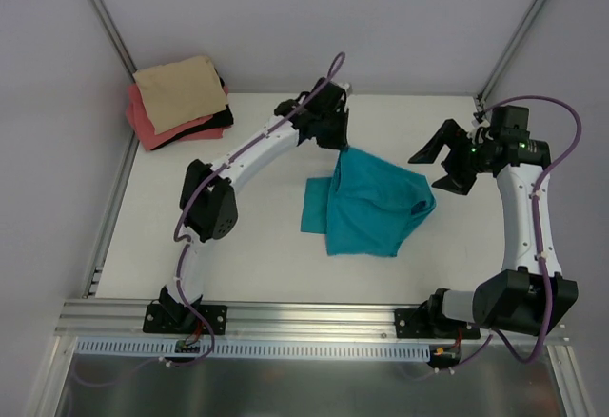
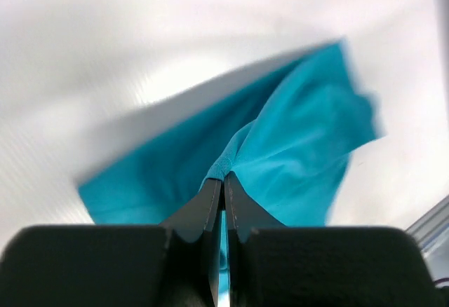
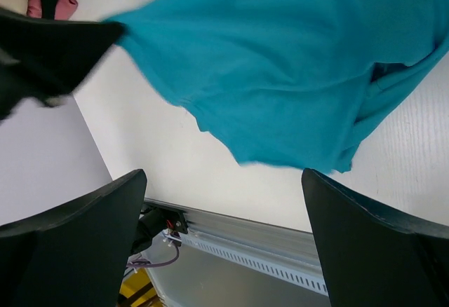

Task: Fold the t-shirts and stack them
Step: Flatten out the tshirt

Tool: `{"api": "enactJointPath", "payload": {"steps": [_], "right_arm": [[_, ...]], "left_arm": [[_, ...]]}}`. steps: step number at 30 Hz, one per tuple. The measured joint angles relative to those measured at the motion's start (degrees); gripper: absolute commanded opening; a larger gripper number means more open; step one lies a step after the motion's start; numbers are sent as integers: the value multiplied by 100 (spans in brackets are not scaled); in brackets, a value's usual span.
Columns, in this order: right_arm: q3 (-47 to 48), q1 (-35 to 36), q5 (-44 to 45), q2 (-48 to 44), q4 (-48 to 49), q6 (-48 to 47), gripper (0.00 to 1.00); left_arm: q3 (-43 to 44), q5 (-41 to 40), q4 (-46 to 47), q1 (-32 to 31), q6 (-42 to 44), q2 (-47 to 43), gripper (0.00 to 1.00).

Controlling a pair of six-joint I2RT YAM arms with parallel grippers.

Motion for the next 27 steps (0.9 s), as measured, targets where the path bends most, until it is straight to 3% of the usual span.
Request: {"api": "enactJointPath", "payload": {"steps": [4,8,16,23,27], "right_arm": [[-181,0,-76,2,157,70,99],[-282,0,-164,4,295,129,99],[-651,92,-203,7,673,151,99],[-1399,597,-291,136,1574,455,100],[-1609,1172,-437,667,2424,817,100]], "left_arm": [[1259,-214,-151,302,179,-337,0],[1718,-374,-127,667,275,-1215,0],[1720,-612,-133,688,466,-2557,0],[1491,-841,-282,662,671,-2739,0],[1143,-868,-413,662,723,-2745,0]]}}
